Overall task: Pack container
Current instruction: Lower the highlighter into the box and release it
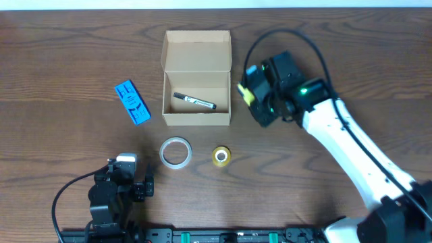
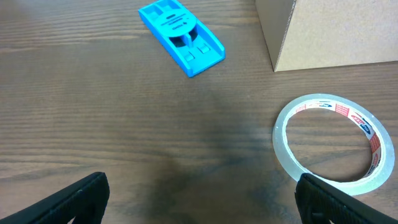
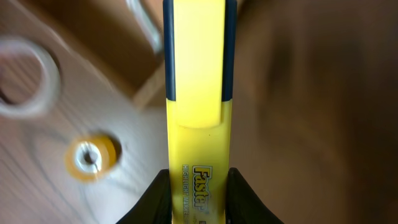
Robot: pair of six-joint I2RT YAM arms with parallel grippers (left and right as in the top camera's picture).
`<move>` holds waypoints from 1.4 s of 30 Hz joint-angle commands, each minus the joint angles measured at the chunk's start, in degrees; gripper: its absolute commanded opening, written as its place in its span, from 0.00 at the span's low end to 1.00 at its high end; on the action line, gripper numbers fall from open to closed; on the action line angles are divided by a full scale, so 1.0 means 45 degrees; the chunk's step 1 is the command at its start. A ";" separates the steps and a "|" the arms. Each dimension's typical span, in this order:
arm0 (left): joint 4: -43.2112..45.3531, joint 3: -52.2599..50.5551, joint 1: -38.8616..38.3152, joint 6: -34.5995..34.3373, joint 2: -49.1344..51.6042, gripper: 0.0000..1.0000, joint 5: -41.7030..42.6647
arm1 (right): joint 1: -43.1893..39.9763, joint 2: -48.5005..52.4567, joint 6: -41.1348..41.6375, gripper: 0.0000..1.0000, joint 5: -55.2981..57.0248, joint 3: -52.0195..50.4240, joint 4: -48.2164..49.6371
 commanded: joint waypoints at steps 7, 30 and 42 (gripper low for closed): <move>-0.0015 -0.0092 0.0053 -0.0092 -0.0078 0.96 -0.0087 | 0.1001 0.2200 -0.1151 0.05 -0.0131 0.3356 0.0083; -0.0019 -0.0092 0.0053 -0.0092 -0.0078 0.96 -0.0092 | 0.2433 0.7281 -0.4133 0.19 -0.0131 0.5523 0.0253; -0.0019 -0.0092 0.0053 -0.0092 -0.0078 0.96 -0.0087 | 0.2433 0.7271 -0.3997 0.67 -0.0131 0.5897 0.1331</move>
